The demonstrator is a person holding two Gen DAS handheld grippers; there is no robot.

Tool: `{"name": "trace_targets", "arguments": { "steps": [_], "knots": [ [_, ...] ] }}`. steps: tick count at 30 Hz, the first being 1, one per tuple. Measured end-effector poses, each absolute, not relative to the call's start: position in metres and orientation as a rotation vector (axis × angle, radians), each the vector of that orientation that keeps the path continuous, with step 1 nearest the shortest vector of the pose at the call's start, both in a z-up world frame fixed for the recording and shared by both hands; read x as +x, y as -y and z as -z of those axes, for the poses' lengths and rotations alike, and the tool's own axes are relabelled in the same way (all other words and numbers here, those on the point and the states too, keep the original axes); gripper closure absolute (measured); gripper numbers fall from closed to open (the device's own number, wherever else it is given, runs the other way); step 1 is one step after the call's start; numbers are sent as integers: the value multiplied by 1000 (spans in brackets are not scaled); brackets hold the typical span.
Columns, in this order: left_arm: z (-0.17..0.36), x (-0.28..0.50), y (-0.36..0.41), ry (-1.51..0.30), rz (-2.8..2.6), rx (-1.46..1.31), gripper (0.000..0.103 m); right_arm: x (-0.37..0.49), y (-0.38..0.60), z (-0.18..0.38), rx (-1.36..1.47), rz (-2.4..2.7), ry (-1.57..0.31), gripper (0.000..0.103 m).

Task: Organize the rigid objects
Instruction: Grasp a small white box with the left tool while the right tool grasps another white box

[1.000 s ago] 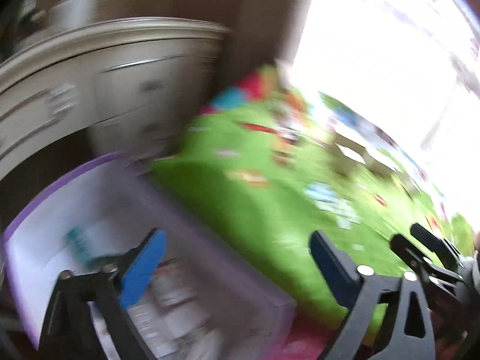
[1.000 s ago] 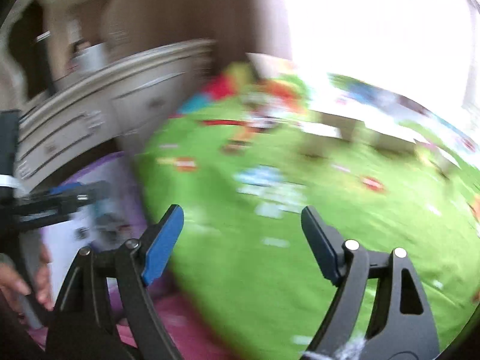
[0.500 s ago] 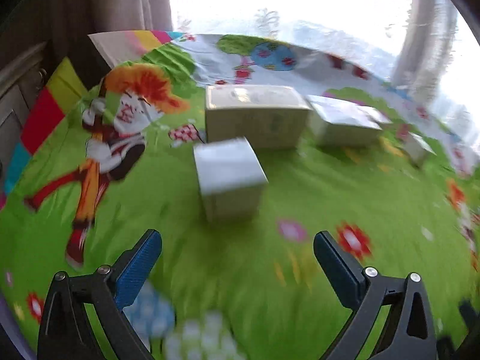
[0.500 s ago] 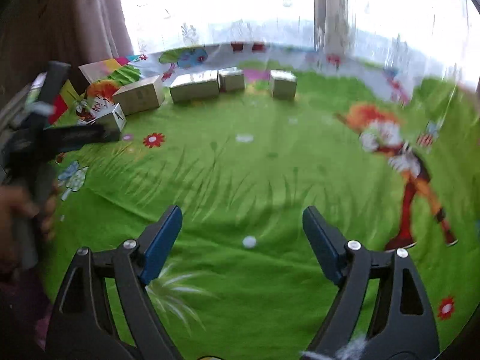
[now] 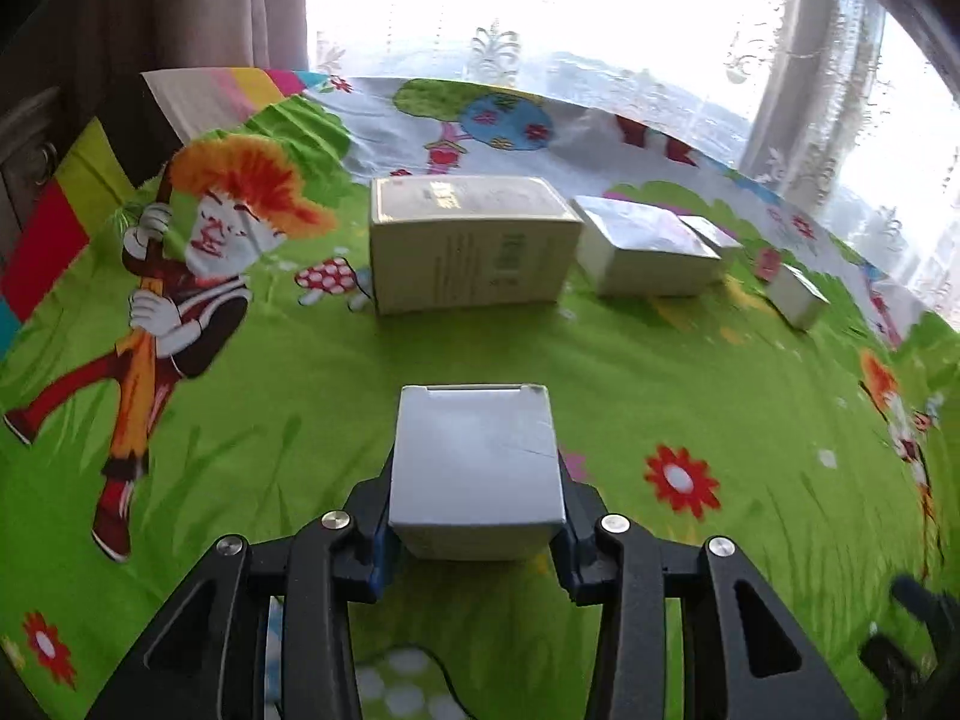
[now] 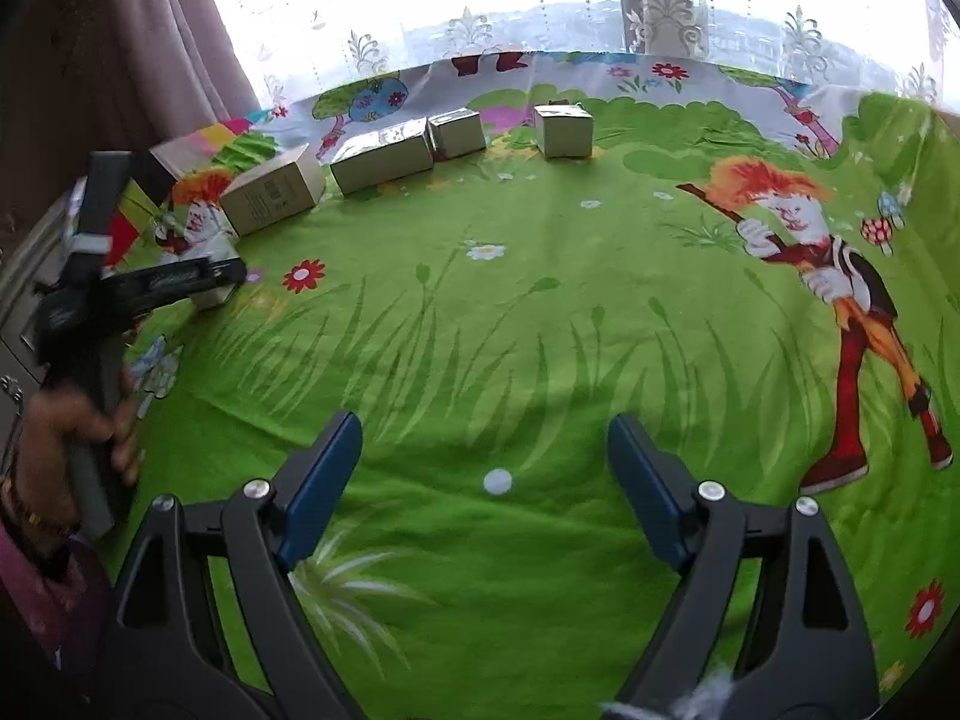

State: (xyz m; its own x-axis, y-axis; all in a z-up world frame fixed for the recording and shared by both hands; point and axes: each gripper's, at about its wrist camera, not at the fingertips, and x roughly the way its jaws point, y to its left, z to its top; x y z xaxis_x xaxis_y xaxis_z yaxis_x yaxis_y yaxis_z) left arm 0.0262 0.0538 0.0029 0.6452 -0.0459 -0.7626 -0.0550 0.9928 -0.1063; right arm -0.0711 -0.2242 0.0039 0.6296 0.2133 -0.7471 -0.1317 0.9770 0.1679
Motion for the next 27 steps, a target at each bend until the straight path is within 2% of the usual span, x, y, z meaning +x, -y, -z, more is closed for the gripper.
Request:
{"name": "trace_targets", "arguments": {
  "steps": [4, 6, 7, 12, 18, 19, 20, 21, 27],
  "knots": [
    [-2, 32, -44, -881, -17, -77, 61, -23, 223, -13, 39, -160, -844, 15],
    [-1, 35, -38, -886, -31, -37, 61, 24, 226, -6, 5, -98, -890, 15],
    [-2, 34, -37, -886, -28, -33, 61, 55, 231, 1, 19, -87, -943, 12],
    [-1, 35, -37, -887, -26, -33, 60, 149, 241, 7, -6, 19, -948, 8],
    [-1, 35, -36, -887, -27, -30, 60, 196, 244, 8, 7, 57, -965, 8],
    [-1, 35, -36, -887, -27, -30, 60, 195, 242, 7, 3, 46, -955, 20],
    [-1, 35, -36, -887, -27, -31, 60, 191, 240, 5, -6, 25, -933, 51],
    [-1, 35, -36, -887, -27, -31, 60, 184, 236, 1, -20, 5, -920, 58],
    [-1, 35, -37, -886, -22, -37, 60, 102, 226, -4, -63, -148, -923, 58]
  ]
}}
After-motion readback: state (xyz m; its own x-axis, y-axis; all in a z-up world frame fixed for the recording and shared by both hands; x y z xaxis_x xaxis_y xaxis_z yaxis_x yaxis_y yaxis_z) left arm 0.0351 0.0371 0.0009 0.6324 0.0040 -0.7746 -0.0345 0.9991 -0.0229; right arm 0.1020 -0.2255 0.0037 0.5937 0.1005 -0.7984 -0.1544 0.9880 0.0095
